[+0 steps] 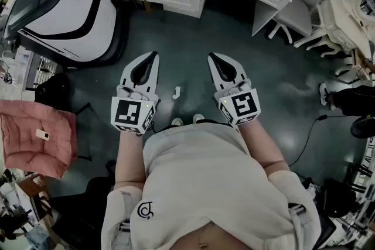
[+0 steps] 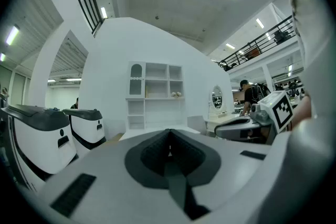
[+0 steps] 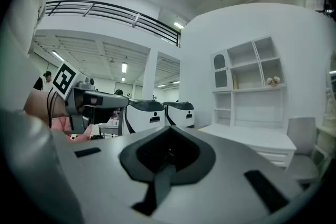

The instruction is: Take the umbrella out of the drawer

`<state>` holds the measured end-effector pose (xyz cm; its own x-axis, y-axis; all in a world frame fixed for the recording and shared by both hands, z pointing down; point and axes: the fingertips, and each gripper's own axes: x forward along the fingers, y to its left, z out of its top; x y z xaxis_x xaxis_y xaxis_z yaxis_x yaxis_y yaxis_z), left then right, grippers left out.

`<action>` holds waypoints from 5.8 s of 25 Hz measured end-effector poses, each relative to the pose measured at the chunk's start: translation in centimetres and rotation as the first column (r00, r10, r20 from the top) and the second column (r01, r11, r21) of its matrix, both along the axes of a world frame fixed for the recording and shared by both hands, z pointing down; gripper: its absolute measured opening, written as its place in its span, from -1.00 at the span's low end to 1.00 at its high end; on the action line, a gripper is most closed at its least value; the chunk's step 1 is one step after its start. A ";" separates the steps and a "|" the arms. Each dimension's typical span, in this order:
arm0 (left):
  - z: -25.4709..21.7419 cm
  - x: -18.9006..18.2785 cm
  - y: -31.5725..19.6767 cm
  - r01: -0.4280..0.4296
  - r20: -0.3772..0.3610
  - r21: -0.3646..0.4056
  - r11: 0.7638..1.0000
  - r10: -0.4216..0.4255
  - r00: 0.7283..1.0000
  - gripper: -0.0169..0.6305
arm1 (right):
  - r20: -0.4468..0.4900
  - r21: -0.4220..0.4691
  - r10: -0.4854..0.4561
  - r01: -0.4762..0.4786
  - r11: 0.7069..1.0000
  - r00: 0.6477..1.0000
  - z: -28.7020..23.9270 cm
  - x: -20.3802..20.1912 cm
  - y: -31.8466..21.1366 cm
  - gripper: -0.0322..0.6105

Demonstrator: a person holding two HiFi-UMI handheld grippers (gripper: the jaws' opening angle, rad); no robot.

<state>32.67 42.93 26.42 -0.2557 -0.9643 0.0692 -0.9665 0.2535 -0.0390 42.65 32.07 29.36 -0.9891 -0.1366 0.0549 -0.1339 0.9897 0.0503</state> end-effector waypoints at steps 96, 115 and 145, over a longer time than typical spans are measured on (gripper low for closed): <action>44.5 -45.3 -53.8 -0.697 -0.484 -0.652 0.296 0.546 0.684 0.10 | -0.387 -0.232 0.579 -0.683 0.692 0.718 22.8 -45.1 -45.8 -0.88; 53.4 -43.6 -55.3 -0.606 -0.375 -0.759 0.238 0.600 0.706 0.24 | -0.387 -0.279 0.592 -0.701 0.656 0.707 26.9 -45.8 -47.9 -0.88; 36.0 -43.9 -55.4 -0.668 -0.321 -0.587 0.458 0.625 0.711 -0.20 | -0.260 -0.257 0.598 -0.652 0.714 0.758 18.2 -44.9 -48.5 -0.88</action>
